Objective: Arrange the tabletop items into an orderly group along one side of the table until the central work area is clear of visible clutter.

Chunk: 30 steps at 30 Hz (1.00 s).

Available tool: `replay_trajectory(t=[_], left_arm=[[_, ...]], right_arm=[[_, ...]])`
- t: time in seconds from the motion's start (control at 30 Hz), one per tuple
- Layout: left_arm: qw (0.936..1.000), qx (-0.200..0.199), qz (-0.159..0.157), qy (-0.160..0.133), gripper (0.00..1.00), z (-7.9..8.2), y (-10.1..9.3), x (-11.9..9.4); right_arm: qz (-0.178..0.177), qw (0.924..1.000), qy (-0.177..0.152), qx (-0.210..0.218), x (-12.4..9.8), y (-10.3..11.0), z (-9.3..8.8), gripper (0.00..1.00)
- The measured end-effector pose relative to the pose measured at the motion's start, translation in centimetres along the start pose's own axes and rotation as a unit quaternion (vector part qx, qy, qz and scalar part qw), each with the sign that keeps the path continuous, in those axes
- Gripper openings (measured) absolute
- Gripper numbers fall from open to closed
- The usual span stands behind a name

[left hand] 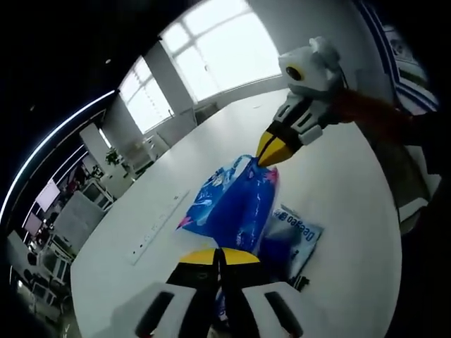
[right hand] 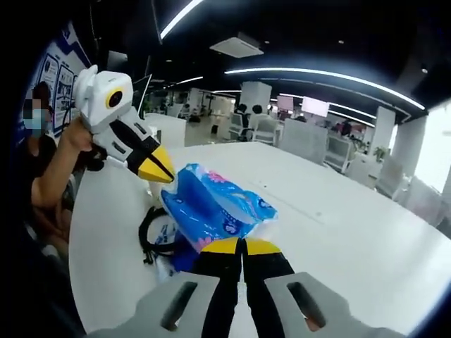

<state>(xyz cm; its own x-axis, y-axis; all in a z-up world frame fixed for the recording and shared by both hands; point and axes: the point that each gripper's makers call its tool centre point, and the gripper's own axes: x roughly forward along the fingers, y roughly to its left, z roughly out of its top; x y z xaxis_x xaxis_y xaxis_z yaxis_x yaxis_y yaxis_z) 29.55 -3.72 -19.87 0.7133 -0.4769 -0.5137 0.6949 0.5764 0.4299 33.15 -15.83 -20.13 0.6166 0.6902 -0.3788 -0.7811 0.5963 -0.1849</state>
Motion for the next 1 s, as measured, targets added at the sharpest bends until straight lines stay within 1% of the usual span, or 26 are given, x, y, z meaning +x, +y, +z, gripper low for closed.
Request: replay_trajectory(t=[0.27,0.47,0.67,0.73,0.87,1.0], left_arm=[[1.0000,0.005,-0.005,-0.001,0.00,0.8,-0.3,0.5],[0.9999,0.011,-0.008,-0.007,0.00,1.3,-0.8,1.4],[0.9997,0.018,-0.013,-0.012,0.00,1.3,-1.5,2.3],[0.9997,0.018,-0.011,-0.016,0.00,1.4,-1.6,2.6],[0.9995,0.014,-0.018,-0.021,0.00,1.4,-2.0,2.9],[0.9993,0.020,-0.021,-0.024,0.00,1.7,-2.5,3.2]], right_arm=[[-0.005,1.0000,-0.006,0.006,-0.7,-0.7,-0.2,0.00],[-0.012,0.9999,-0.008,0.010,-1.3,-1.5,-0.8,0.00],[-0.023,0.9997,-0.007,0.010,-1.9,-2.0,-1.3,0.00],[-0.031,0.9995,-0.003,0.000,-2.2,-2.0,-1.4,0.00],[-0.039,0.9992,0.000,-0.007,-2.8,-2.0,-1.6,0.00],[-0.045,0.9990,0.000,-0.010,-3.2,-2.1,-1.8,0.00]])
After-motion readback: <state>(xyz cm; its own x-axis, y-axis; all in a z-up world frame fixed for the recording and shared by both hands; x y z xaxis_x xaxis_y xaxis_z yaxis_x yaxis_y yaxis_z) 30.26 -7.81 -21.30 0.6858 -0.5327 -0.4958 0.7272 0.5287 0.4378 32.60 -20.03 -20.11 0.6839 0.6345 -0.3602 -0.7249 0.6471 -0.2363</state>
